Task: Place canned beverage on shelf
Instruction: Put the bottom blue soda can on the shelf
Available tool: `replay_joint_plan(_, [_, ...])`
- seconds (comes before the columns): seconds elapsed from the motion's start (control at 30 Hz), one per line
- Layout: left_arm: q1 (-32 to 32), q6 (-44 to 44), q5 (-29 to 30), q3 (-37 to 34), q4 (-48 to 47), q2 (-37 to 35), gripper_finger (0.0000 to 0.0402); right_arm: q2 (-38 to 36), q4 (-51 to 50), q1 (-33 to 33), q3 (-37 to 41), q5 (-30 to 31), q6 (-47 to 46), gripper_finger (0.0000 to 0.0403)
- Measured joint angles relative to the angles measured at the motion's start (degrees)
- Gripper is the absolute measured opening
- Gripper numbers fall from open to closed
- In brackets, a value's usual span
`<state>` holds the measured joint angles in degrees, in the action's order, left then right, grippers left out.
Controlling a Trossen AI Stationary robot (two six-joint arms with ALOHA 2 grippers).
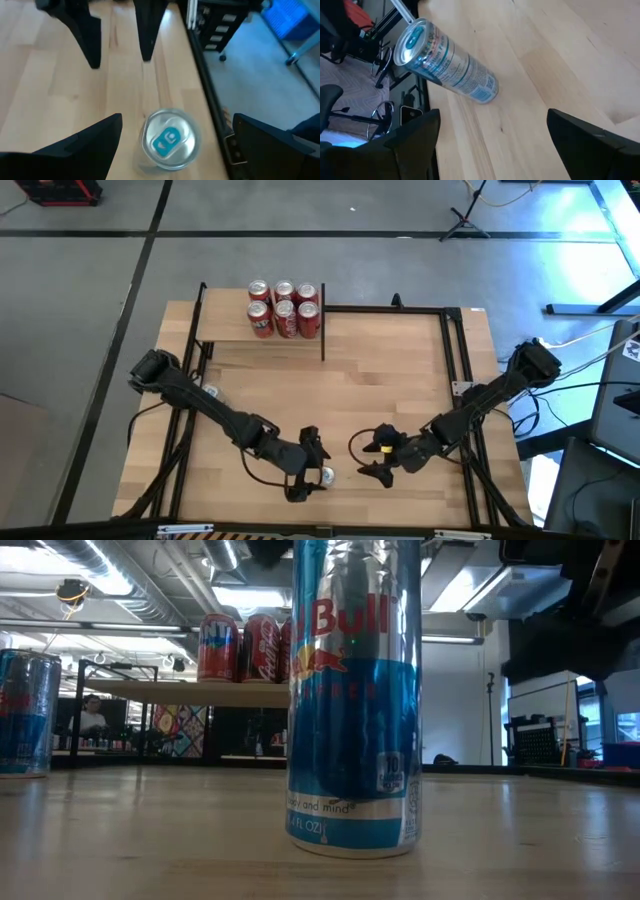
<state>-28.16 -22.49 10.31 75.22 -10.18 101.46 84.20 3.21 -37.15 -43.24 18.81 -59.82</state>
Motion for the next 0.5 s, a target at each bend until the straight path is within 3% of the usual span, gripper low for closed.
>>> replay_joint_plan(0.5, [-0.3,0.6,3.0,0.0,0.3,7.2,0.0371,0.0,0.2,0.0,0.0,0.0,-2.8,0.0358])
